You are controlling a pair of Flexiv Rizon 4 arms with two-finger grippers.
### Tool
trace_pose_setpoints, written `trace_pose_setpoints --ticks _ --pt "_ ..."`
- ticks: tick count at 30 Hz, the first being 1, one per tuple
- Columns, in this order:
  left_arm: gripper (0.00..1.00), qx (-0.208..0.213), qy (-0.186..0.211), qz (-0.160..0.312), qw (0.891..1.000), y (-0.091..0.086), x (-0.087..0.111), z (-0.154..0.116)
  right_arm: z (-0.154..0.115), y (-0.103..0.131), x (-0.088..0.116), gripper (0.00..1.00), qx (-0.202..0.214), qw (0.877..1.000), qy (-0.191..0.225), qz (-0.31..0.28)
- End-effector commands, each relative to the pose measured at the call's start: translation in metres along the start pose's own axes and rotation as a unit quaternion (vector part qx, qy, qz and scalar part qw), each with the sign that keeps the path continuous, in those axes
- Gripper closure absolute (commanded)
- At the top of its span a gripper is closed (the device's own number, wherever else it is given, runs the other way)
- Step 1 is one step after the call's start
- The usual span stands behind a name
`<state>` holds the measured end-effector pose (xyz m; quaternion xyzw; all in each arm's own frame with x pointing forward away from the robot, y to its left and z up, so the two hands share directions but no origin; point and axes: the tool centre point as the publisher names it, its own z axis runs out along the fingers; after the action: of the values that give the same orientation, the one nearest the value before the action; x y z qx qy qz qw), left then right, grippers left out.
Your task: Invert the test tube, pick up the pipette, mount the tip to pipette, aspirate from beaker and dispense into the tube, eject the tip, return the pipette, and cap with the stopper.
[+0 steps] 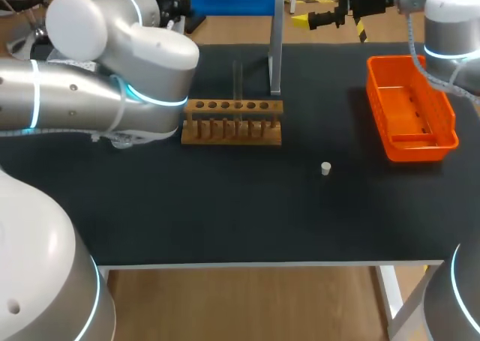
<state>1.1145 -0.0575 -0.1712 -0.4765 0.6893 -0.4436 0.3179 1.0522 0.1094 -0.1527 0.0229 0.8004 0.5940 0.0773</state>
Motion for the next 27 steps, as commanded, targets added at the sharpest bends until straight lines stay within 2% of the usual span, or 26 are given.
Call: trace_pose_setpoints --ticks 1,15,27 --pt "1.0 -0.007 -0.022 -0.003 1.0 -0.003 0.005 0.015 -0.001 0.001 0.0 0.0 0.002 1.0 0.001 0.0" --pt "1.0 -0.022 -0.055 -0.008 0.998 -0.011 -0.005 0.03 -0.001 0.001 0.0 0.0 0.002 1.0 0.001 0.0" --pt "1.0 -0.044 -0.069 -0.009 0.997 -0.007 -0.006 0.04 -0.001 0.001 0.0 0.0 0.002 1.0 0.001 0.0"
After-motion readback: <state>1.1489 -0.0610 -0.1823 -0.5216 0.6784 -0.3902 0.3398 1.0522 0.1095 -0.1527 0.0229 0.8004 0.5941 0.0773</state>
